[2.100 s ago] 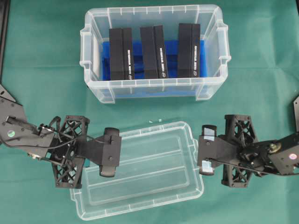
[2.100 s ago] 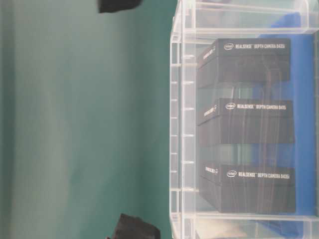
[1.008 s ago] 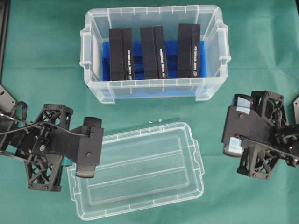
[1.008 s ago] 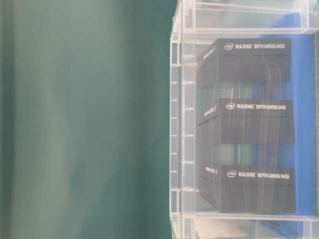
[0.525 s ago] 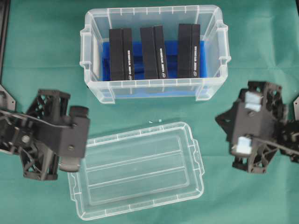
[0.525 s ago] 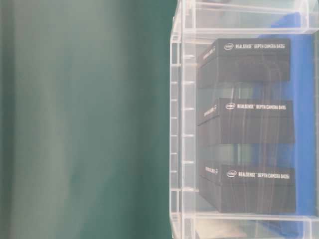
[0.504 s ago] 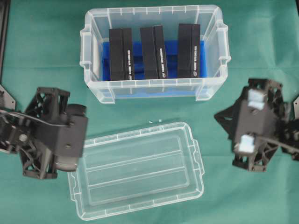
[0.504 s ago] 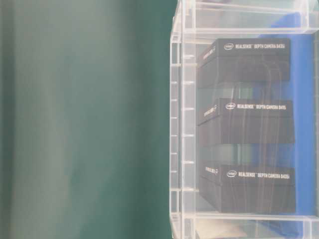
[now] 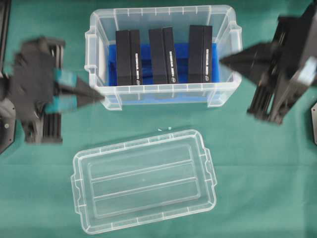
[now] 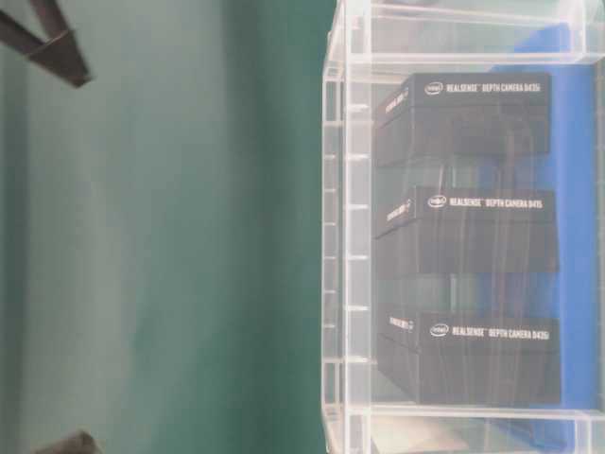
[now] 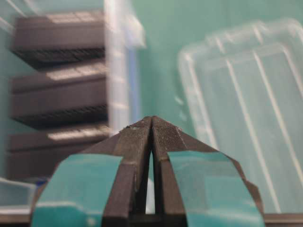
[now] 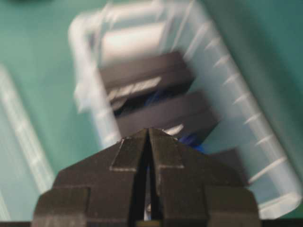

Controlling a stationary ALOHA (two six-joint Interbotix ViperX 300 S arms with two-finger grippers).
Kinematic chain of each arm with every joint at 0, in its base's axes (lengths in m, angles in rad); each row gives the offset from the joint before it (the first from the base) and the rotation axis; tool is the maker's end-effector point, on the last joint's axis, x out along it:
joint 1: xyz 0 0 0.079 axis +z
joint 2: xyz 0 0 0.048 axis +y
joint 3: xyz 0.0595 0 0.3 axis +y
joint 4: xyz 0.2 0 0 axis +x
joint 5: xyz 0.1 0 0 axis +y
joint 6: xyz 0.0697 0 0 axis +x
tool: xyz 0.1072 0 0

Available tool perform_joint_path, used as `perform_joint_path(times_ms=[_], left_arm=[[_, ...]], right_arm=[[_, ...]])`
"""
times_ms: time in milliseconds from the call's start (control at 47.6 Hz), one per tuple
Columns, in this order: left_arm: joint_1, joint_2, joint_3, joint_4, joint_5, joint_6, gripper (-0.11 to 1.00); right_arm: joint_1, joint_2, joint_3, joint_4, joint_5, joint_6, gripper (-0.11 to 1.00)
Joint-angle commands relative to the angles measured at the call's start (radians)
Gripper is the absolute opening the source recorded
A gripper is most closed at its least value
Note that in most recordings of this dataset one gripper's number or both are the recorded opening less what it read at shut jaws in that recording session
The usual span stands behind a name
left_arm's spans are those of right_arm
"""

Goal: Clamp the lid of the box with both arms, then lift and open it.

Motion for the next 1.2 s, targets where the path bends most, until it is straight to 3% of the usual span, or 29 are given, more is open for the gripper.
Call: perform_joint_path(times_ms=[0, 336, 567, 861, 1176], left_arm=[[0.055, -0.037, 0.003, 0.005, -0.066, 0.011, 0.01], [0.272, -0.156, 0.080, 0.006, -0.282, 0.061, 0.01], [0.396, -0.199, 0.153, 0.002, -0.391, 0.058, 0.01], [0.497, -0.227, 0.267, -0.003, -0.515, 0.052, 0.01], [0.551, -0.227, 0.354, -0.012, -0.591, 0.012, 0.01]], right_arm=[[-0.058, -0.041, 0.002, -0.025, -0.052, 0.000, 0.00], [-0.261, -0.126, 0.084, -0.097, -0.176, 0.000, 0.00], [-0.400, -0.176, 0.170, -0.104, -0.285, 0.000, 0.00], [-0.532, -0.230, 0.287, -0.109, -0.430, 0.000, 0.00], [-0.595, -0.239, 0.350, -0.109, -0.515, 0.002, 0.00]])
